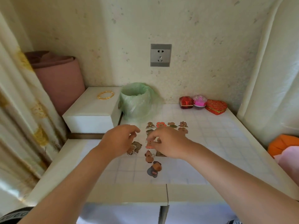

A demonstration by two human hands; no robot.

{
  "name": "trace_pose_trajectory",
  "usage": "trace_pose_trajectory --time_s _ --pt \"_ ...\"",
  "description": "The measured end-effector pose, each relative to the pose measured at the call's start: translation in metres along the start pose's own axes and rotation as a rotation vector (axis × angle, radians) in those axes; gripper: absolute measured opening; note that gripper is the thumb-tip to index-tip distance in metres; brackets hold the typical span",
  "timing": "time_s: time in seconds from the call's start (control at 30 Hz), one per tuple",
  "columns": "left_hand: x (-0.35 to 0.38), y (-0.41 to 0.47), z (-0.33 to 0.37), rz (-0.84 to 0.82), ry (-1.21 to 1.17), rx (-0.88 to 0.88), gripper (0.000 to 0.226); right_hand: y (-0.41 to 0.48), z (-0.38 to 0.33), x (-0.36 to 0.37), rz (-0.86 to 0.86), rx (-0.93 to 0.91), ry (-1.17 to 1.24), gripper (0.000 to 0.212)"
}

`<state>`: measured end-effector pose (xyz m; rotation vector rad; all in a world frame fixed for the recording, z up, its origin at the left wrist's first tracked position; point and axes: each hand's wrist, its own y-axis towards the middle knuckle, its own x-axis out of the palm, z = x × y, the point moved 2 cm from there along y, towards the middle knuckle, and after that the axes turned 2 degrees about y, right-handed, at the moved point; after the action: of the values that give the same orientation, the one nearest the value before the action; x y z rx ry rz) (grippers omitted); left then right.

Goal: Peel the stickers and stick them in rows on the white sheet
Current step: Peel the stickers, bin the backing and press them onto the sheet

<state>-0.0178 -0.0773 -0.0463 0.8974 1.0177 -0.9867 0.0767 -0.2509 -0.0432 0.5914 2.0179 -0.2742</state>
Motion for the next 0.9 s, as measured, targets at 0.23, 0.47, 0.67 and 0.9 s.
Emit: trace_pose_trajectory --time_s 0.23,0.47,0.67,0.9 --pt "0.009 -0.008 -0.039 -0.218 0.068 -0.003 0.047 0.028 -0.024 0.031 -0.087 0.041 -0.136 0.039" --pt "0.013 -0.013 -0.047 -0.213 -0.031 0.039 0.042 0.037 -0.027 0.040 -0.168 0.097 -0.202 0.030" --pt "0.012 -0.018 -0.052 -0.168 -0.224 -0.034 0.015 0.043 -0.027 0.037 -0.169 0.113 -0.105 0.047" --pt "0.006 -0.021 -0.056 -0.171 -0.336 -0.103 0.007 0.046 -0.032 0.041 -0.121 0.114 0.227 0.011"
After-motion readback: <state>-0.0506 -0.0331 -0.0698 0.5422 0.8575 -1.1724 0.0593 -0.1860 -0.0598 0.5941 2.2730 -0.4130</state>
